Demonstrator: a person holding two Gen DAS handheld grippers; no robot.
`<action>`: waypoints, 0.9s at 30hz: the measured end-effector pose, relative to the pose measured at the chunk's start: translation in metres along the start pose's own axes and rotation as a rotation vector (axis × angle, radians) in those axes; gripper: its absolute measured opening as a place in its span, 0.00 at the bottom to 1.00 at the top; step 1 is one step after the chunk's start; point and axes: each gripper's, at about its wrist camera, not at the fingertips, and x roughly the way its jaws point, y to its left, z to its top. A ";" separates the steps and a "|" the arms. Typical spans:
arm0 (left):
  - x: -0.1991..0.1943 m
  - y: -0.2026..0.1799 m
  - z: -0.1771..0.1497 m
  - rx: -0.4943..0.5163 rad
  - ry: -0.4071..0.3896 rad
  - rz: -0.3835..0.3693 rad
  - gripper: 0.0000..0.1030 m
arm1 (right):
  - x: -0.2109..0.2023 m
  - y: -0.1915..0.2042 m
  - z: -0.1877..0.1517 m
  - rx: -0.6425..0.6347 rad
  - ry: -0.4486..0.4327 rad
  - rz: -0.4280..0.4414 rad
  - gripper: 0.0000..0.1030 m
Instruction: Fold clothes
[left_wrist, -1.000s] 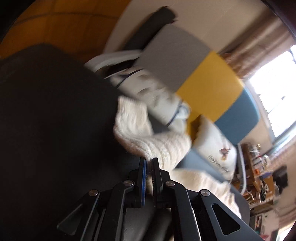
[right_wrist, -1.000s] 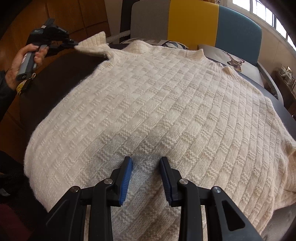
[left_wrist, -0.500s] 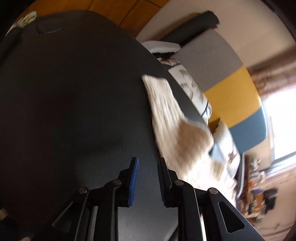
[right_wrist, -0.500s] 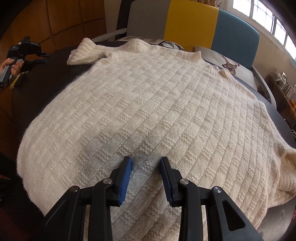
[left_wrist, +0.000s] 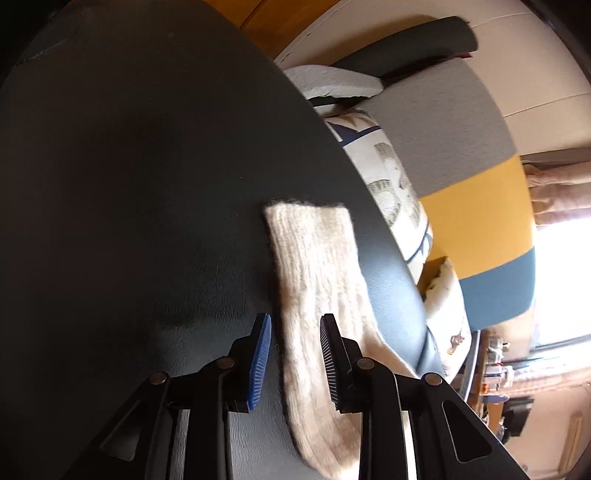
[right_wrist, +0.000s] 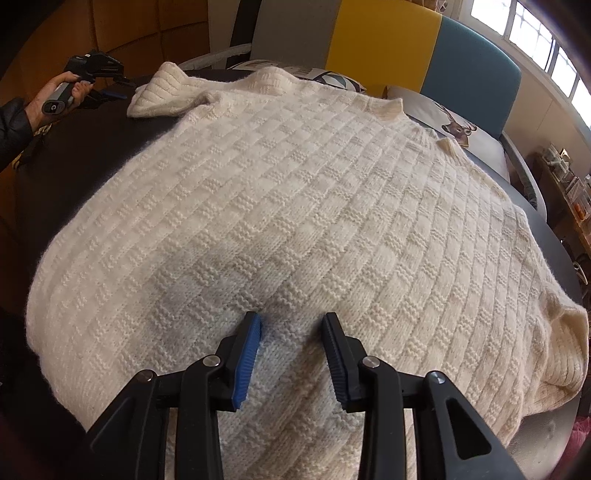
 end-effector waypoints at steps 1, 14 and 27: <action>0.003 0.001 0.003 -0.011 0.006 -0.002 0.26 | 0.000 0.001 0.001 -0.004 0.004 -0.005 0.34; 0.020 -0.015 0.006 0.061 -0.059 0.083 0.05 | -0.007 0.006 0.039 -0.003 -0.020 0.043 0.35; -0.100 0.040 -0.053 0.006 -0.317 0.008 0.05 | 0.071 0.009 0.223 0.193 -0.083 0.177 0.35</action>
